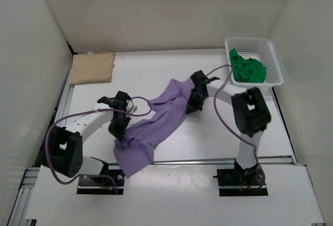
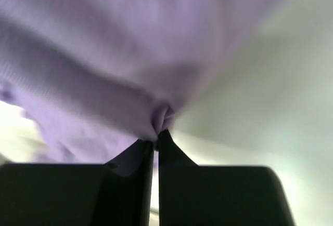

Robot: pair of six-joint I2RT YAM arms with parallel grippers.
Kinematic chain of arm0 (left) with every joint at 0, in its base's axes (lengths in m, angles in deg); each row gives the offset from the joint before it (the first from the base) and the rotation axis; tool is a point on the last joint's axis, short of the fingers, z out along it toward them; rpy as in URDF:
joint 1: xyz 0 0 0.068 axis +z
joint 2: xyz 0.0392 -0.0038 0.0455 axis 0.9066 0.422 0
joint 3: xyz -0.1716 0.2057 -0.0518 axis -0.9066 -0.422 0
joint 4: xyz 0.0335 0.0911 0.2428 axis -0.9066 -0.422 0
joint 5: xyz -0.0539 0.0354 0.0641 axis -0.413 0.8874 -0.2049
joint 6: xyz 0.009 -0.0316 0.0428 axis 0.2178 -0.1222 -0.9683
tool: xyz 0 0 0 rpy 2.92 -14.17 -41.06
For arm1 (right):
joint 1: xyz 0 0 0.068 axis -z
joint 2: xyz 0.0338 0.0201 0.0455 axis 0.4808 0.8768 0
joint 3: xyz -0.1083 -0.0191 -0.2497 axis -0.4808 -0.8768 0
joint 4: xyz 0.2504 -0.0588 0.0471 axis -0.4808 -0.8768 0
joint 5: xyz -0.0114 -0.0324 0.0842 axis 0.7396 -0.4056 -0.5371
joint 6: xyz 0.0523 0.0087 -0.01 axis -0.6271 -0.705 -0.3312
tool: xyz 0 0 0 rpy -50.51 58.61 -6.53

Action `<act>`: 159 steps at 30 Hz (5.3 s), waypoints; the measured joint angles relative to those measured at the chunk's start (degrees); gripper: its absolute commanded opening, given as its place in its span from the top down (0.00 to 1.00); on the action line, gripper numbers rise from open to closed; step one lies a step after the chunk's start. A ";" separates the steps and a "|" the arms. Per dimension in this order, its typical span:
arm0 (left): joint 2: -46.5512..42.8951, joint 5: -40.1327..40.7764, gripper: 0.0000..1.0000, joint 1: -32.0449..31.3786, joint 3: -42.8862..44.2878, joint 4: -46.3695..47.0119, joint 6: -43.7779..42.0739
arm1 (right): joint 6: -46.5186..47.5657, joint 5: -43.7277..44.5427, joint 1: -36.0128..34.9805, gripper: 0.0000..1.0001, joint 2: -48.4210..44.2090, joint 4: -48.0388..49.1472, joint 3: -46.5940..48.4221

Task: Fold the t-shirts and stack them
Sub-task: Flatten out the tshirt

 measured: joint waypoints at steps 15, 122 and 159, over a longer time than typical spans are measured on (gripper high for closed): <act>0.28 4.52 0.30 -2.03 8.39 -3.50 0.02 | 4.61 11.98 1.75 0.37 -36.74 -18.08 -16.55; 11.58 11.37 0.90 20.98 69.00 13.92 0.20 | 7.58 -0.31 25.97 1.00 -20.52 -2.60 42.38; -0.31 11.56 0.90 17.90 34.75 12.66 0.02 | 1.95 -3.89 25.73 0.00 9.11 2.23 56.94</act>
